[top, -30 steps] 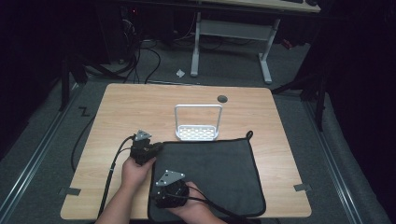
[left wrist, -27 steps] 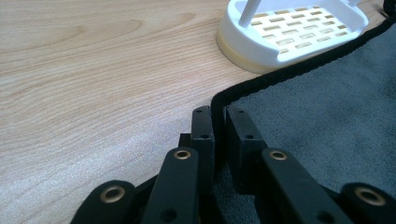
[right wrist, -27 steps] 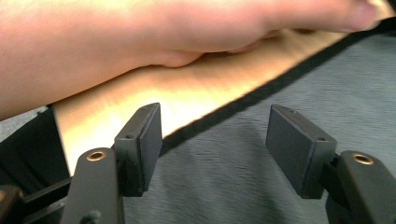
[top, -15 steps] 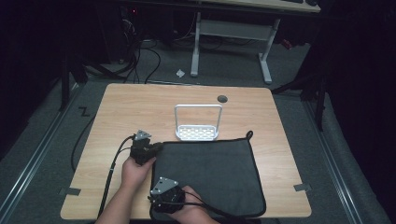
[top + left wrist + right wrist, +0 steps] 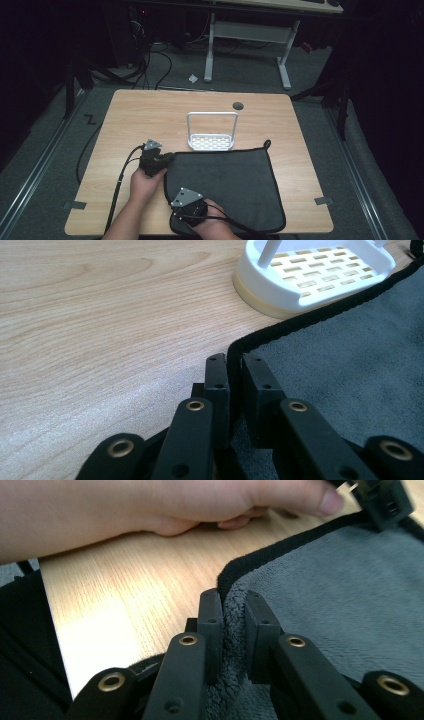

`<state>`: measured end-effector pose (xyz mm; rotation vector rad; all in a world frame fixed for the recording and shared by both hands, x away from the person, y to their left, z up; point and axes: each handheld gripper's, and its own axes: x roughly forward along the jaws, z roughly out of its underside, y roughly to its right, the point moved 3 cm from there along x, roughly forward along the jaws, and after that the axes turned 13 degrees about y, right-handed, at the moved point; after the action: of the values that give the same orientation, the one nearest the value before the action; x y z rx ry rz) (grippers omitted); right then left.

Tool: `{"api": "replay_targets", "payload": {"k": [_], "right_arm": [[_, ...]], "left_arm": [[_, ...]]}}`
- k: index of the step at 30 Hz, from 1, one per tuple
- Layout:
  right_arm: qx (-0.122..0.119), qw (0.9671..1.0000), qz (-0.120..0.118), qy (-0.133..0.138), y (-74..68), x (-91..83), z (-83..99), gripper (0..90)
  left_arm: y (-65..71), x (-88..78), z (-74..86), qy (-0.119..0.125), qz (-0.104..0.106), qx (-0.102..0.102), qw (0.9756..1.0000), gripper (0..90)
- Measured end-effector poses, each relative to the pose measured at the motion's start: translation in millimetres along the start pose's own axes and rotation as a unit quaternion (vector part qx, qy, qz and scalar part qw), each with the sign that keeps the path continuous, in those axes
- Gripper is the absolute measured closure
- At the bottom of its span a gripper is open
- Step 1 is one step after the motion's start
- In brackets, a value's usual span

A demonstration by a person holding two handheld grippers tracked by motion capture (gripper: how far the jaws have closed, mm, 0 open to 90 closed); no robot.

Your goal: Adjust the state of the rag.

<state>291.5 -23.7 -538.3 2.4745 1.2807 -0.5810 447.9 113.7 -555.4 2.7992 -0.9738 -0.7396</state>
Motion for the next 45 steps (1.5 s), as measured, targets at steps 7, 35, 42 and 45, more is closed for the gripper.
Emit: {"api": "replay_targets", "payload": {"k": [7, 35, 42, 45], "right_arm": [[-0.004, 0.9997, -0.001, 0.022, 5.8, -11.0, -6.8, 81.8], [-0.057, 0.9901, -0.089, 0.092, -62.5, 47.4, -89.5, 81.9], [-0.051, 0.9917, -0.071, 0.094, -51.0, 28.1, -80.2, 81.9], [-0.042, 0.9933, -0.055, 0.093, -39.8, 10.4, -69.4, 81.8]], "left_arm": [[2.8, -3.6, 0.6, 0.016, 0.007, 0.001, 0.9998, 83.1], [-76.2, -120.0, -19.9, 0.097, -0.056, -0.098, 0.9888, 85.2], [-50.7, -104.2, -29.4, 0.105, -0.042, -0.095, 0.9891, 85.1], [-29.3, -87.0, -33.9, 0.101, -0.029, -0.082, 0.9911, 85.0]]}}
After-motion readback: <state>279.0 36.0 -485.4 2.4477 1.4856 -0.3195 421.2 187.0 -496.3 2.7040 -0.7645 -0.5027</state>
